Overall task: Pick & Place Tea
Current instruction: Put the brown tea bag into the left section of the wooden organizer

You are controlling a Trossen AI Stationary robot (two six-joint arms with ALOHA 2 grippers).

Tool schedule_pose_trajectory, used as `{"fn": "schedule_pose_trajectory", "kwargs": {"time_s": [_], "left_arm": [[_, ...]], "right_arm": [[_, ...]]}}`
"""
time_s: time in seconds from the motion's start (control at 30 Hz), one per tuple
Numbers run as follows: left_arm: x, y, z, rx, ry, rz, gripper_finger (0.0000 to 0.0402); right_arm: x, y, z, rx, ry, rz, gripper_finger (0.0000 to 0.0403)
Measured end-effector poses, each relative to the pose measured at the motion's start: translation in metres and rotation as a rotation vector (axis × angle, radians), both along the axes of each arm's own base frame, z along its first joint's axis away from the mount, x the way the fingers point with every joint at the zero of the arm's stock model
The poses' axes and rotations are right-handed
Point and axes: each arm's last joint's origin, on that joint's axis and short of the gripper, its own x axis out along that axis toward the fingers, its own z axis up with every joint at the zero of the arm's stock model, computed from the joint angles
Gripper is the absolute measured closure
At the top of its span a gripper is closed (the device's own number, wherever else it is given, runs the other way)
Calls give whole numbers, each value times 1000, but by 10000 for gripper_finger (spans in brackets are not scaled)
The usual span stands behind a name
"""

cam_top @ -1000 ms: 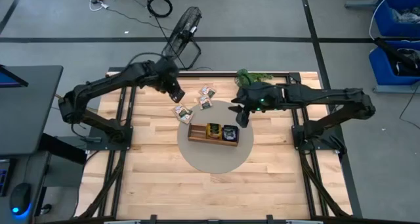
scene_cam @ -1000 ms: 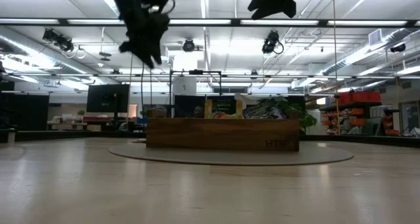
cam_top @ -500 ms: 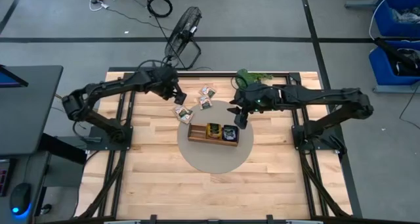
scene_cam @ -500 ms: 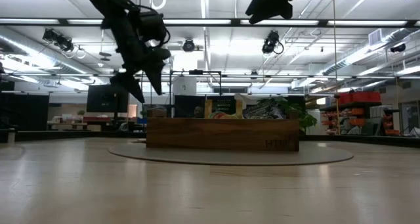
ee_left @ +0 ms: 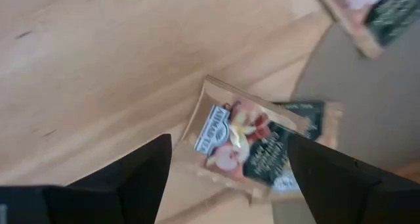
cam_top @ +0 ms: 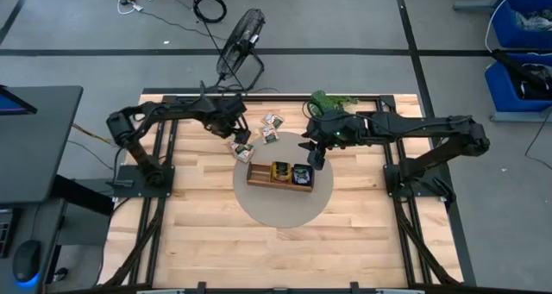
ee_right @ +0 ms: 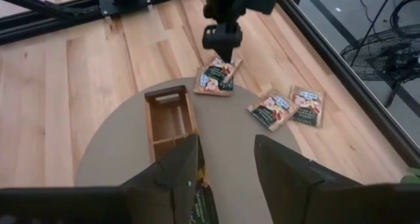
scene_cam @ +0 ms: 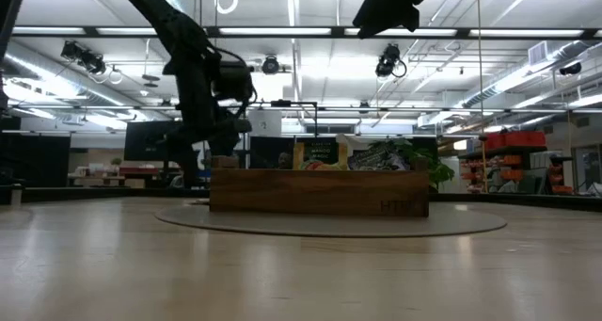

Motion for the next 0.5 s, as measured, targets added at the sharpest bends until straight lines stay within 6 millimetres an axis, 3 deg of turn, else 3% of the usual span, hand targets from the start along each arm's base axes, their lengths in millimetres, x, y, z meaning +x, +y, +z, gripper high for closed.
{"fn": "schedule_pose_trajectory", "kwargs": {"time_s": [0.33, 0.5], "left_arm": [[10, 5, -33, -36, 70, -3, 103], [10, 4, -35, -23, 88, -5, 146]], "right_arm": [[0, 0, 0, -3, 8, 3, 243], [0, 0, 0, -4, 8, 4, 243]]}}
